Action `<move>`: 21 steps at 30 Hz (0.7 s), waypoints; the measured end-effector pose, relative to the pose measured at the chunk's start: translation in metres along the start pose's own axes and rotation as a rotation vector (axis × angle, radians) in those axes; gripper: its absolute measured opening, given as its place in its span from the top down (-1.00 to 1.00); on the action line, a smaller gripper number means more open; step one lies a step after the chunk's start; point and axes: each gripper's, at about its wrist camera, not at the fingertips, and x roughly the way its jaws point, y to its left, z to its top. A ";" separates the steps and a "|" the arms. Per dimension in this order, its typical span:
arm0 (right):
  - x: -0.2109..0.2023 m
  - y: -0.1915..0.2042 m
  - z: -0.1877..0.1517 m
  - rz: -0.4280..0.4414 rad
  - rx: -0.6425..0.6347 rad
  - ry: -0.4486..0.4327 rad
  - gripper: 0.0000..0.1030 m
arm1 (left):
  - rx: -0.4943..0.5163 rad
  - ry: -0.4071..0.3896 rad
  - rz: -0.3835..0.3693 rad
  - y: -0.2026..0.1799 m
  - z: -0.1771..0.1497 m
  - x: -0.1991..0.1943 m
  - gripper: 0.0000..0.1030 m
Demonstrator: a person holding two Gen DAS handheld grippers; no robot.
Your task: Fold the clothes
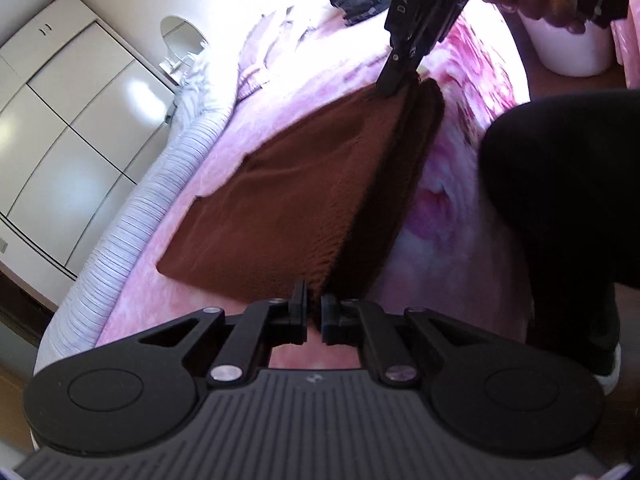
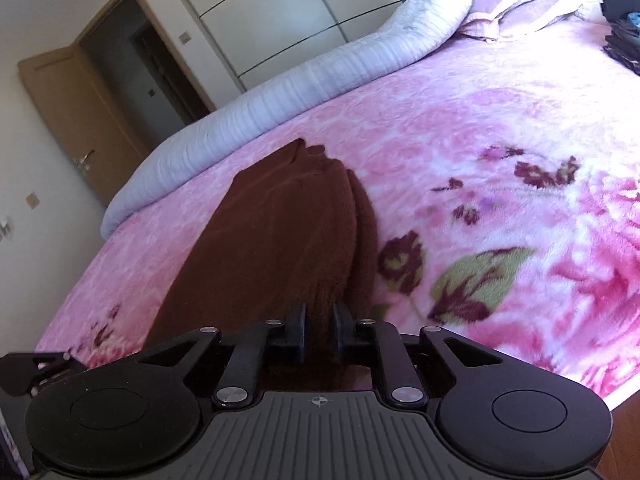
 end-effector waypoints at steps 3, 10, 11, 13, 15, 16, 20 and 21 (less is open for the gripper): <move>0.011 -0.006 -0.008 -0.025 -0.002 0.040 0.78 | 0.005 0.005 -0.007 -0.005 0.000 0.003 0.91; -0.004 0.006 -0.012 -0.055 -0.168 0.037 0.75 | -0.035 -0.004 -0.052 0.006 -0.011 -0.014 0.67; -0.009 0.012 -0.014 -0.069 -0.226 0.035 0.70 | -0.044 -0.012 -0.058 0.008 -0.013 -0.020 0.65; -0.016 0.024 -0.021 -0.096 -0.354 0.032 0.22 | -0.059 -0.025 -0.063 0.012 -0.019 -0.032 0.49; -0.021 0.038 -0.034 -0.115 -0.514 0.032 -0.33 | -0.053 -0.026 -0.045 0.014 -0.025 -0.041 0.43; -0.022 0.044 -0.041 -0.117 -0.599 0.030 -0.37 | -0.047 -0.024 -0.040 0.016 -0.028 -0.044 0.41; -0.008 0.072 -0.075 -0.070 -0.944 0.072 -0.37 | -0.026 -0.012 -0.024 0.020 -0.036 -0.048 0.36; -0.003 0.079 -0.082 -0.061 -1.011 0.075 -0.37 | -0.022 -0.011 -0.018 0.021 -0.036 -0.048 0.33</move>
